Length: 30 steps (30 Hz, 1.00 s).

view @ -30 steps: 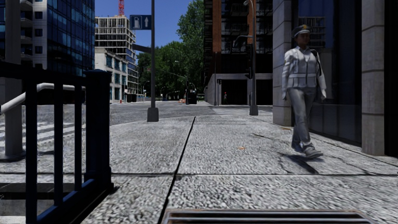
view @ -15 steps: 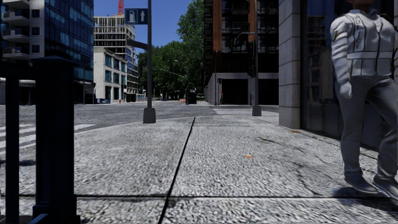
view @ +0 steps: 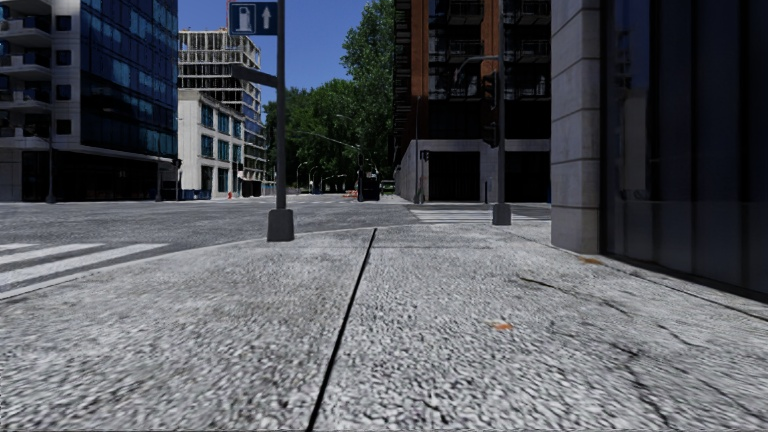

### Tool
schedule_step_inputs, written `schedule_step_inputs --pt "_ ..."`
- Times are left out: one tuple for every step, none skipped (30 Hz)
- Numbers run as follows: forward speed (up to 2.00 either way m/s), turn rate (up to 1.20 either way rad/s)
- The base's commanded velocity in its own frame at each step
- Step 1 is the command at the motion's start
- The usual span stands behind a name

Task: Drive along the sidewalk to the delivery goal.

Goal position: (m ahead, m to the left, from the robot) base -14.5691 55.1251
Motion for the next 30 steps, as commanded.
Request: schedule_step_inputs --pt "0.99 0.00" --pt "0.99 0.00" --pt "0.99 0.00" --pt "0.99 0.00" --pt "0.99 0.00" --pt "0.99 0.00" --pt "1.00 0.00" --pt "1.00 0.00" --pt "1.00 0.00" --pt "1.03 0.00" --pt "1.05 0.00" --pt "1.05 0.00" --pt "1.05 0.00" --pt "1.05 0.00" --pt "1.05 0.00" --pt "1.05 0.00" --pt "1.05 0.00" --pt "1.05 0.00" --pt "1.05 0.00" --pt "1.05 0.00" --pt "1.05 0.00" --pt "1.05 0.00" --pt "1.05 0.00" --pt "1.05 0.00" --pt "1.05 0.00" --pt "1.05 0.00" --pt "1.05 0.00" --pt "1.05 0.00" --pt "1.05 0.00" --pt "1.05 0.00"
